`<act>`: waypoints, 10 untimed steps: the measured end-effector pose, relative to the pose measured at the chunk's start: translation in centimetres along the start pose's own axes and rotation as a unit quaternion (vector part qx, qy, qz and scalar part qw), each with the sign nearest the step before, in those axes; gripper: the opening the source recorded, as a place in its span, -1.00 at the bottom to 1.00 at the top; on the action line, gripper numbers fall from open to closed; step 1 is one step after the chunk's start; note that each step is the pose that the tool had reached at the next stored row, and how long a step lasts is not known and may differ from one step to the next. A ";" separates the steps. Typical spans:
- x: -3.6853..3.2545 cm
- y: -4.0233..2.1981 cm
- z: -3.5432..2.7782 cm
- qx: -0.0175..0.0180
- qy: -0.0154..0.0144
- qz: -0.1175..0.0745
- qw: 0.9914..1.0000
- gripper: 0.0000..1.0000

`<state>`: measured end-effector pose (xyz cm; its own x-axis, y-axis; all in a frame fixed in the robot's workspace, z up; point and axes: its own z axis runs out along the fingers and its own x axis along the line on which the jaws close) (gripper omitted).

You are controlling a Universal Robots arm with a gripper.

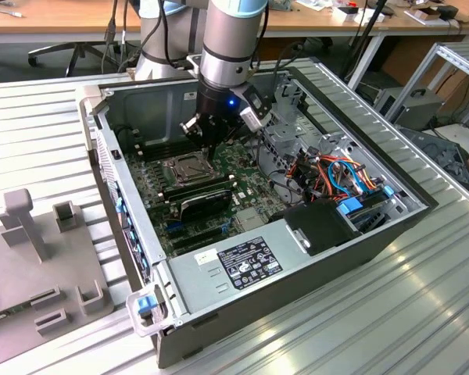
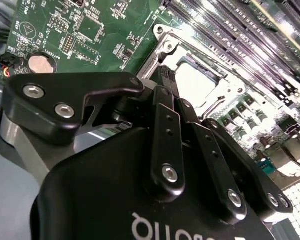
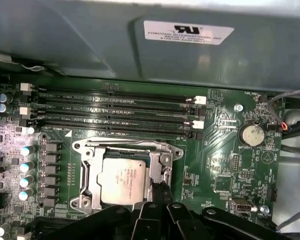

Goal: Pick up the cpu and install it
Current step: 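Install the second cpu locking lever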

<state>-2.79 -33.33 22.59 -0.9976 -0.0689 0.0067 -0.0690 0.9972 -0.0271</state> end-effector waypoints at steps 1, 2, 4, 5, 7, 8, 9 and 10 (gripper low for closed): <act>0.00 -0.18 -0.02 0.000 0.000 0.000 1.000 -0.79; 0.00 -0.34 -0.02 0.000 0.000 0.000 1.000 -0.79; 0.01 -0.63 -0.01 0.000 0.000 0.000 1.000 -0.79; 0.02 -0.92 0.00 0.001 0.000 0.000 1.000 -0.79; 0.05 -1.39 0.01 0.001 0.000 0.000 1.000 -0.79; 0.07 -1.70 0.02 0.001 0.000 0.000 1.000 -0.79; 0.09 -1.93 0.02 0.001 0.000 0.000 1.000 -0.79; 0.11 -2.27 0.03 0.002 0.000 0.000 1.000 -0.79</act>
<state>-2.74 -35.61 22.62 -0.9976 -0.0690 0.0070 -0.0691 0.9971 -0.0305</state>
